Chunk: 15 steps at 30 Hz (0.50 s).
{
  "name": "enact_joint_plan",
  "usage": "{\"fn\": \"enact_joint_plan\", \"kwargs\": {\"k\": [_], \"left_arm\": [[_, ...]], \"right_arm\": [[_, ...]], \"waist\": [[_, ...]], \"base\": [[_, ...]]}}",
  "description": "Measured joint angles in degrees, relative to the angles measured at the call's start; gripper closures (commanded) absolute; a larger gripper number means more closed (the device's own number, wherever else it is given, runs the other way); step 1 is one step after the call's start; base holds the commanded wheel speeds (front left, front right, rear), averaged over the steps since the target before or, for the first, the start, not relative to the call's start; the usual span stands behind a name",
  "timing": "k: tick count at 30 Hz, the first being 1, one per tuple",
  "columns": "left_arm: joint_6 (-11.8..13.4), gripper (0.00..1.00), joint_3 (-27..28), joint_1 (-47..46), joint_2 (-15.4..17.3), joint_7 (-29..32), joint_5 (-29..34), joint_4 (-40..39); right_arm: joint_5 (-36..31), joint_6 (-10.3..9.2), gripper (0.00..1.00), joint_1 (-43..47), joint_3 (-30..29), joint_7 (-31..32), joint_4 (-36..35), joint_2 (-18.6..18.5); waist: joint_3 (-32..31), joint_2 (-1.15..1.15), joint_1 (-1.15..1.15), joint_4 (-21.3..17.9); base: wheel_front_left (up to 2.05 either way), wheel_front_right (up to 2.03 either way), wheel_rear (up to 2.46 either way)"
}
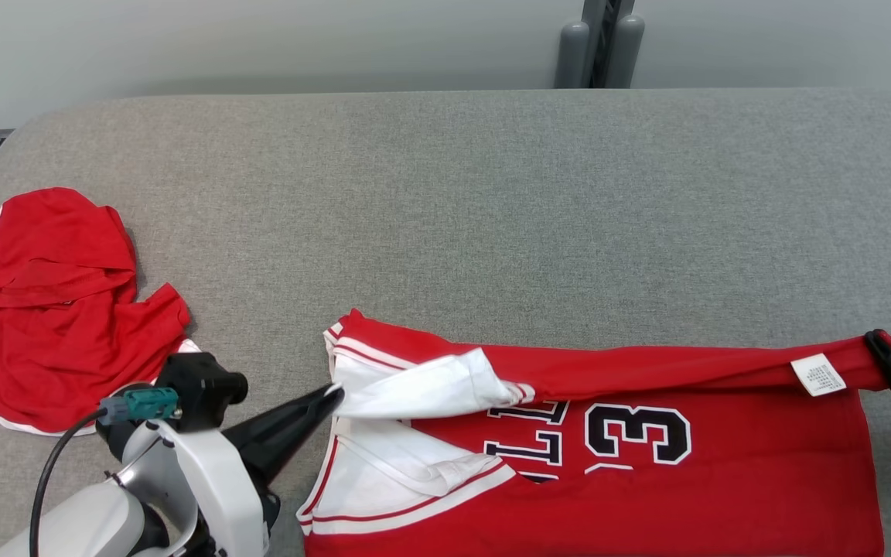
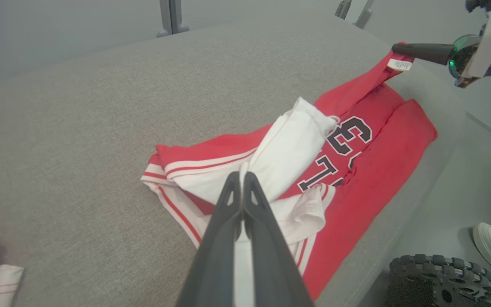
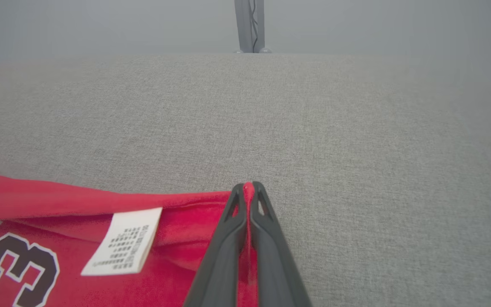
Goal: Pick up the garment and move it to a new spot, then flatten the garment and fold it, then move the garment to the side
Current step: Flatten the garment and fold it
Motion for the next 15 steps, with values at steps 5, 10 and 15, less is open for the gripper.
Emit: {"fn": "enact_joint_plan", "kwargs": {"k": [5,10,15], "left_arm": [[-0.3,1.00,-1.0,1.0,2.1,2.7,-1.6,-2.8],[-0.4,1.00,-1.9,2.0,3.3,4.8,-2.9,-4.5],[-0.5,1.00,-2.4,2.8,4.1,6.0,-3.6,-5.3]], "right_arm": [[-1.0,0.00,1.00,0.9,1.4,1.0,-2.5,-2.5],[1.6,0.00,1.00,3.5,2.4,5.3,-5.6,-3.9],[3.4,0.00,1.00,4.8,2.7,7.8,-9.0,-6.0]], "waist": [[-0.2,0.00,0.00,-0.1],[-0.4,0.00,0.00,-0.2],[-0.6,0.00,0.00,-0.7]], "base": [[0.00,0.00,0.00],[0.00,0.00,0.00],[0.00,0.00,0.00]]}}
